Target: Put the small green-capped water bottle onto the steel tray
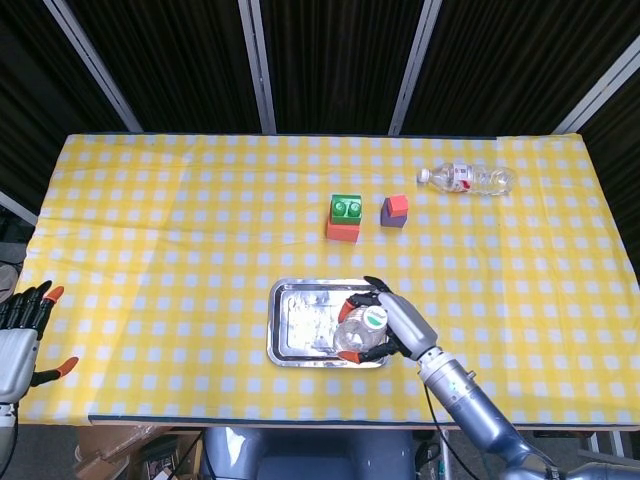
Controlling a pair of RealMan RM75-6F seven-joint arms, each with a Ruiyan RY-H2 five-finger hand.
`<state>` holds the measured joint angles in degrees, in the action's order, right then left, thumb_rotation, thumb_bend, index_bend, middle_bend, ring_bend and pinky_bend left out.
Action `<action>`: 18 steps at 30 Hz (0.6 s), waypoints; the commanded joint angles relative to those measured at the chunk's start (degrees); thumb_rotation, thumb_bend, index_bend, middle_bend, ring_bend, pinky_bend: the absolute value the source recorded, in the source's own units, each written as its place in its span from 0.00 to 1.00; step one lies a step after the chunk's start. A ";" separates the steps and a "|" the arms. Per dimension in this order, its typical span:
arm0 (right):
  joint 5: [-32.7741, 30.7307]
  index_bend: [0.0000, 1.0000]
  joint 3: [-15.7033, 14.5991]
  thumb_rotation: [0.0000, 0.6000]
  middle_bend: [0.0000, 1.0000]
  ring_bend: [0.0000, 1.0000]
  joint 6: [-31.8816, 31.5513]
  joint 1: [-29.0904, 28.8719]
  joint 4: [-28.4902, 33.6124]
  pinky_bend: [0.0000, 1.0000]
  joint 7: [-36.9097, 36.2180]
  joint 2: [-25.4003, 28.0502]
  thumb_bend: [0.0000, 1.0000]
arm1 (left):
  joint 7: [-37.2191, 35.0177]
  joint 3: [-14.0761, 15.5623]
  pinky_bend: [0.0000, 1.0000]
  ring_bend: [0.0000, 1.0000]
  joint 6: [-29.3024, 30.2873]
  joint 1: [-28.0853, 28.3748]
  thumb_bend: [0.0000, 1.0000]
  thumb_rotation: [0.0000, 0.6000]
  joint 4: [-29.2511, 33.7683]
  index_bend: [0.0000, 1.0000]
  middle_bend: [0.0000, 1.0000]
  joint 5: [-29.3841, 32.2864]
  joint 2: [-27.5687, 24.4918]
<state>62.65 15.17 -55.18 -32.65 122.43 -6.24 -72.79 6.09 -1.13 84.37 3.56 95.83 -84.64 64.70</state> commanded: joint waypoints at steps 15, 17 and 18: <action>-9.77 0.89 0.07 1.00 0.69 0.38 -5.58 1.17 -1.64 0.00 3.33 3.00 0.83 | -0.51 0.07 0.00 0.00 -0.39 -0.12 0.14 1.00 0.21 0.04 0.00 0.59 -0.60; -8.31 0.89 0.18 1.00 0.69 0.38 -3.81 4.08 -4.32 0.00 -2.43 8.57 0.83 | 0.38 0.00 0.00 0.00 -0.48 -0.05 0.14 1.00 0.43 0.04 0.00 0.82 -0.31; -7.57 0.89 0.18 1.00 0.69 0.38 -2.96 4.55 -4.84 0.00 -4.00 9.57 0.83 | 0.53 -0.02 0.00 0.00 -0.48 -0.06 0.14 1.00 0.46 0.04 0.00 0.90 -0.26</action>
<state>52.66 15.31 -61.27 -31.55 120.74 -3.69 -68.75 6.45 -1.13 83.95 3.47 96.19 -83.85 64.32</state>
